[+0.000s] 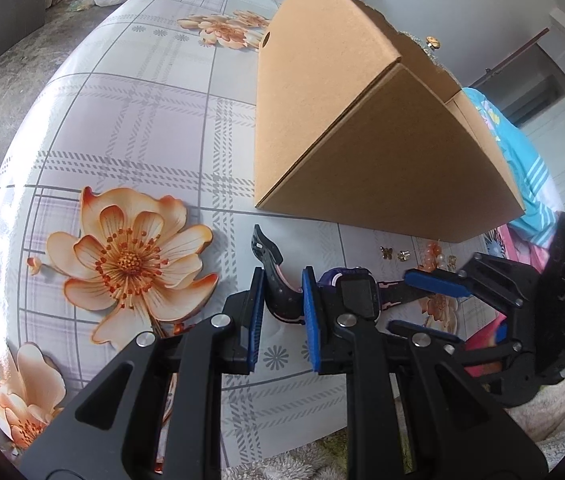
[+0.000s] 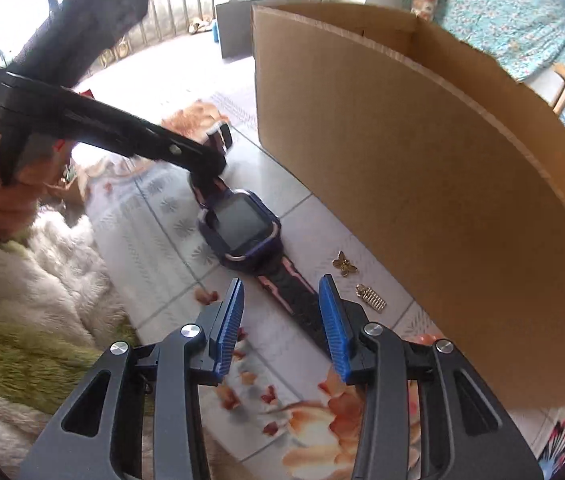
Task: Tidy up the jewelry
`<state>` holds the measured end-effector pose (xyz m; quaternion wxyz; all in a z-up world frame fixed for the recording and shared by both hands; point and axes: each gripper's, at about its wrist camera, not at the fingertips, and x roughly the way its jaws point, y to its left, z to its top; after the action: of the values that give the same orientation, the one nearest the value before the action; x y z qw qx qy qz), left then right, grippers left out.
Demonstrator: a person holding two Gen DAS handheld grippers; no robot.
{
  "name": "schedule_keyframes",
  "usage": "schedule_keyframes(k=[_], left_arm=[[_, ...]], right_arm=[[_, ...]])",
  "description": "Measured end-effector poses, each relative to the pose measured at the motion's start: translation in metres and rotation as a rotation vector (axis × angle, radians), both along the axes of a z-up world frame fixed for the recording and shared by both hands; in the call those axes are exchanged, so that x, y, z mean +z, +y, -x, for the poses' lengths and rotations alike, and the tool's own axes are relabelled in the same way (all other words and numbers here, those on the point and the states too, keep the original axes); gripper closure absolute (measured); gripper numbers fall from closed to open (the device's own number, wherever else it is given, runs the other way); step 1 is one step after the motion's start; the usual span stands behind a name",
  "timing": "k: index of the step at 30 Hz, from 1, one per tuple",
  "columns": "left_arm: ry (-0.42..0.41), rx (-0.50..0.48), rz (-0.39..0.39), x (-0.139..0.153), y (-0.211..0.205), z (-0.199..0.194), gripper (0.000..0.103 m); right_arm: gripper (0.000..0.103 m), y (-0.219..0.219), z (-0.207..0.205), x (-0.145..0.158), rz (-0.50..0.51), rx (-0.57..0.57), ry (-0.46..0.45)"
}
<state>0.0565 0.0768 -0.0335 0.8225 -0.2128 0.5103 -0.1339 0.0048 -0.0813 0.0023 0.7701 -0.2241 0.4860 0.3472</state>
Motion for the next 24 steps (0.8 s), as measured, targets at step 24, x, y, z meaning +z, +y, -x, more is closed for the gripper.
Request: schedule_keyframes(k=[24], left_arm=[[-0.125, -0.067, 0.045, 0.054, -0.010, 0.010, 0.087]], right_arm=[[0.064, 0.033, -0.007, -0.017, -0.046, 0.098, -0.089]])
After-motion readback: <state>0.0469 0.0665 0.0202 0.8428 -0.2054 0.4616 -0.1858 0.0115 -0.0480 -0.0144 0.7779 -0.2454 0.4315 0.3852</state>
